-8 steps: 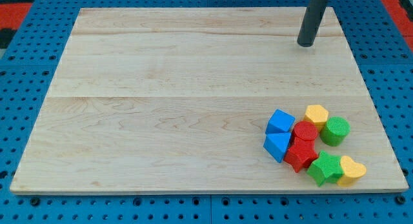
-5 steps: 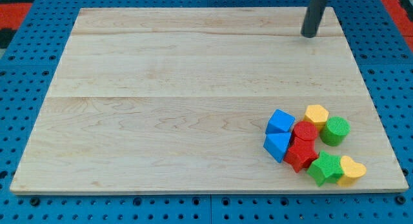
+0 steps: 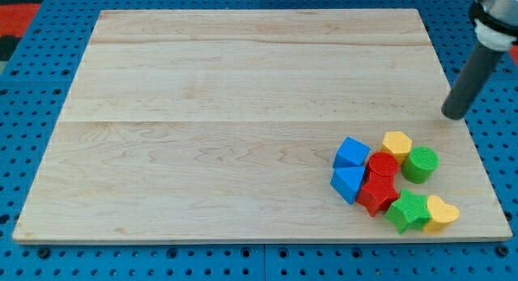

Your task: Point at the yellow heart

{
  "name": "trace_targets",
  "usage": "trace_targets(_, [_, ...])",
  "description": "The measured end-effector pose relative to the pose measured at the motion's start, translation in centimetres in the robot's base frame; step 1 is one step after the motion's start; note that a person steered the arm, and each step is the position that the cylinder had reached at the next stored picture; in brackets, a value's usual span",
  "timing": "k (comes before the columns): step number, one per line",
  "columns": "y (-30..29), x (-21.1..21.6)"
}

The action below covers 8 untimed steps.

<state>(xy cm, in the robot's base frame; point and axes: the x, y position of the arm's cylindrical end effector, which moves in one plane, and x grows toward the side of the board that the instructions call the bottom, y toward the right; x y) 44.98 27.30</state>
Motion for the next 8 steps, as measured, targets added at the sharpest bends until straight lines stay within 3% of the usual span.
trace_targets(4, [1.1,15.7])
trace_targets(5, [-0.1,16.8])
trace_targets(8, [-16.1,12.2])
